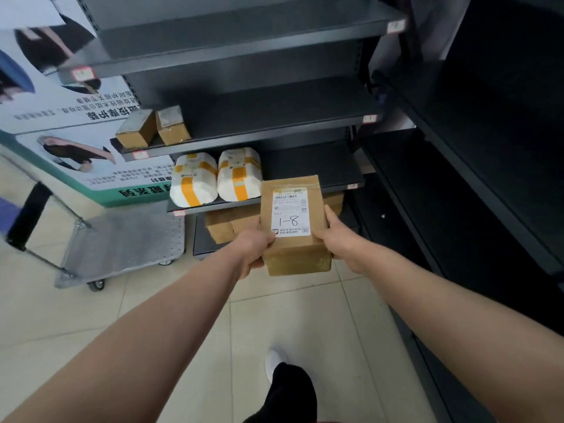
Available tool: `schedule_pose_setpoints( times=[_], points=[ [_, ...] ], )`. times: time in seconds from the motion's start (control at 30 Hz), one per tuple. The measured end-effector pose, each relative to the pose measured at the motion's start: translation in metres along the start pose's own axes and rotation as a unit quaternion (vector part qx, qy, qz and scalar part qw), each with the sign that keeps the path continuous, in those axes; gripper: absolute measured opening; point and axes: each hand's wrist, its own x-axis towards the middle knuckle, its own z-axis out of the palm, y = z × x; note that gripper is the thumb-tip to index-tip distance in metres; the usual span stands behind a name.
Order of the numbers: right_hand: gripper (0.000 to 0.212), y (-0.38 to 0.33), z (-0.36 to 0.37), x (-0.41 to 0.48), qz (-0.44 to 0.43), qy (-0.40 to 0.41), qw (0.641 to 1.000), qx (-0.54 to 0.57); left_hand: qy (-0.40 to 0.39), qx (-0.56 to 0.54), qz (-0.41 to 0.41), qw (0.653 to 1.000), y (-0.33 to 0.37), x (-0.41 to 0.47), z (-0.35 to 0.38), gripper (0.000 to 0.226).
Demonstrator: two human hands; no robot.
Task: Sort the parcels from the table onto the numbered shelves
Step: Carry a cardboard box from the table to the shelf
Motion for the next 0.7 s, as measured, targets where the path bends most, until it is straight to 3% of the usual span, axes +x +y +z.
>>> schedule_pose_setpoints(
  times=[0.23,0.5,0.7],
  points=[
    [0.067,-0.016,0.015,0.112,0.095,0.009,0.995,0.009,-0.021,0.012,-0.055,0.998,0.029,0.114,-0.029,0.029],
    [0.06,-0.014,0.003,0.24,0.113,0.005,0.993,0.038,-0.017,-0.026,-0.099,0.995,0.056,0.232,-0.027,0.032],
    [0.062,0.006,-0.013,0.35,0.137,-0.002,0.989,0.052,0.018,-0.015,-0.099,0.995,0.072,0.336,-0.011,0.061]
  ],
)
